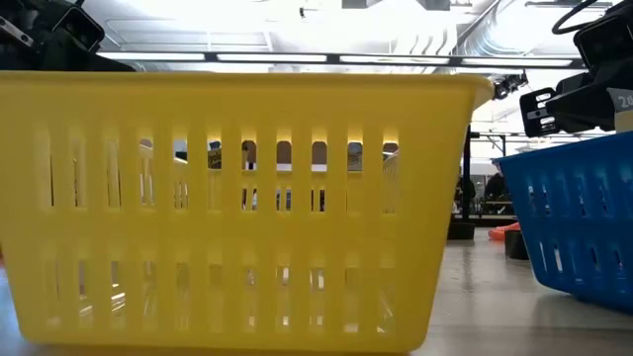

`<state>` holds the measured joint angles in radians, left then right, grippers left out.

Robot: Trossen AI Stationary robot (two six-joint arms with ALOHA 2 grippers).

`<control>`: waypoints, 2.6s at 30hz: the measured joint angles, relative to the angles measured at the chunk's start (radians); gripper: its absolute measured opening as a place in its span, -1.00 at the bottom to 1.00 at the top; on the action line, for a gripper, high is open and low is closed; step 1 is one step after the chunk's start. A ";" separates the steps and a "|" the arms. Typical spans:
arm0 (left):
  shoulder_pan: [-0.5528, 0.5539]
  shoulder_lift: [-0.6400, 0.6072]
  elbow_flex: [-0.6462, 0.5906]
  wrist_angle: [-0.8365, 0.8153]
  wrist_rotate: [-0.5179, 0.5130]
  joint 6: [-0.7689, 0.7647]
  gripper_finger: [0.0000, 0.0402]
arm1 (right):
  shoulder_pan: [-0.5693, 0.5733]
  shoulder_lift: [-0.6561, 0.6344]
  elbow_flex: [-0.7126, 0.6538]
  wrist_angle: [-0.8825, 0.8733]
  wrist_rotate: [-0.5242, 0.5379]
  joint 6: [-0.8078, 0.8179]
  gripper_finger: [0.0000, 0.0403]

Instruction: Pick & Place Office Desk Supplies

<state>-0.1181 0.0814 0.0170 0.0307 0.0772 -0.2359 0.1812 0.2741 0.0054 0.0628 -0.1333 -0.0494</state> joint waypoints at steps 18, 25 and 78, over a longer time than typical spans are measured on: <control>0.000 0.000 0.000 0.000 0.000 0.000 -1.00 | 0.000 0.000 0.000 0.000 0.000 0.000 -0.99; 0.000 0.000 0.000 0.000 0.000 0.000 -1.00 | 0.000 0.000 0.000 0.000 0.003 0.001 -0.99; -0.004 0.000 0.000 0.140 0.043 0.212 -1.00 | 0.002 0.003 0.058 0.328 0.347 -0.244 -0.99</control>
<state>-0.1219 0.0814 0.0170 0.1706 0.1207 -0.0236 0.1837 0.2768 0.0634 0.3906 0.2132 -0.2939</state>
